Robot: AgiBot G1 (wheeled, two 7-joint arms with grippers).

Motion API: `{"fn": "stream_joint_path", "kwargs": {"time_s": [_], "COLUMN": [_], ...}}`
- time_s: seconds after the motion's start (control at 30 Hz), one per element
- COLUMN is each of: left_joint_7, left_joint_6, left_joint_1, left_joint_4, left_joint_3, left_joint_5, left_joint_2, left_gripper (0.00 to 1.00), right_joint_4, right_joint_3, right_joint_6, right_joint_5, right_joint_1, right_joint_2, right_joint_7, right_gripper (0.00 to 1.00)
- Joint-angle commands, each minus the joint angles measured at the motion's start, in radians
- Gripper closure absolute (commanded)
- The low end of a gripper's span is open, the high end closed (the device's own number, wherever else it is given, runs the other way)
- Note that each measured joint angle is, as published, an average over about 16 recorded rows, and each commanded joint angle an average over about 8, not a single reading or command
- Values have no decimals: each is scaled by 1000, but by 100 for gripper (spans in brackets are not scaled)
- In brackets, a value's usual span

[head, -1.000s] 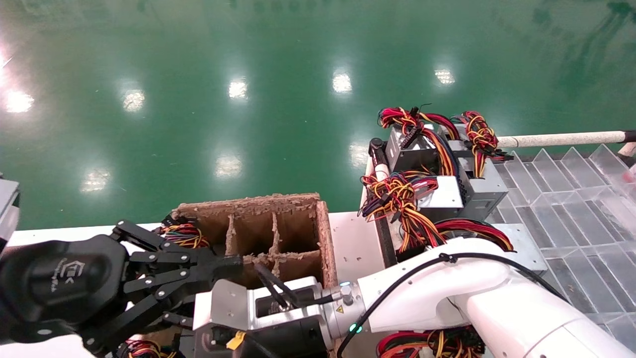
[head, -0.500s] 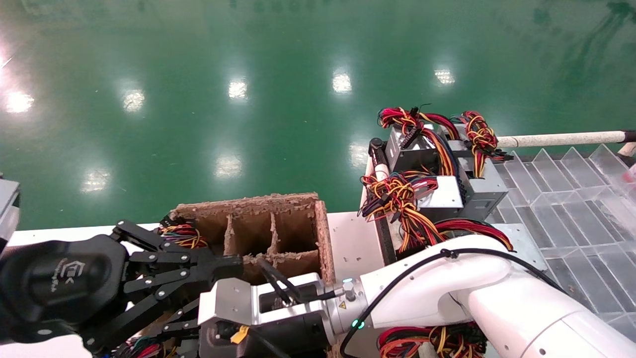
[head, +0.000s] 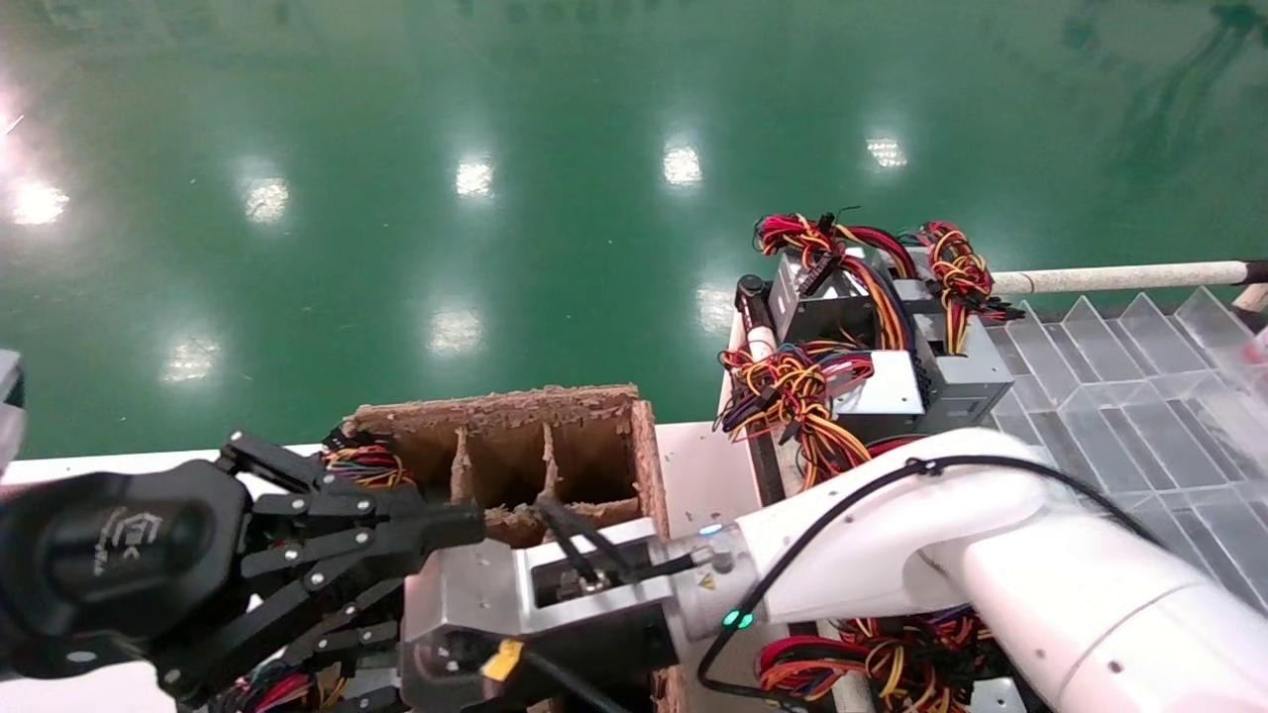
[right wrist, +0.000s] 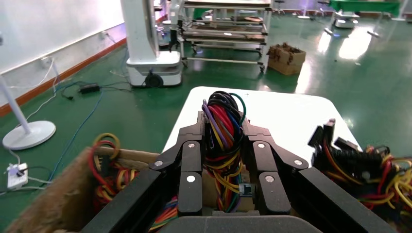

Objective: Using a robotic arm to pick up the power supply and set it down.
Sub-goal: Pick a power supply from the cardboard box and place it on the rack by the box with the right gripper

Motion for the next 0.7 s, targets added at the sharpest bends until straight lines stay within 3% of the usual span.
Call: {"fn": "stream_joint_path", "kwargs": {"time_s": [0.03, 0.2, 0.5, 0.7], "left_joint_7": [0, 0, 0, 0], "left_joint_6": [0, 0, 0, 0], "left_joint_1": [0, 0, 0, 0], "left_joint_4": [0, 0, 0, 0], "left_joint_3": [0, 0, 0, 0], "left_joint_5": [0, 0, 0, 0], "left_joint_2": [0, 0, 0, 0], "left_gripper": [100, 100, 100, 100], "right_joint_4": [16, 128, 322, 433], "right_joint_3": [5, 13, 20, 52], "right_joint_6": [-15, 2, 113, 129], "right_joint_5": [9, 13, 14, 60], "right_joint_1": [9, 10, -44, -56], "right_joint_2": [9, 70, 173, 254], "right_joint_7": [-6, 21, 98, 129], "right_gripper": [100, 100, 100, 100]}}
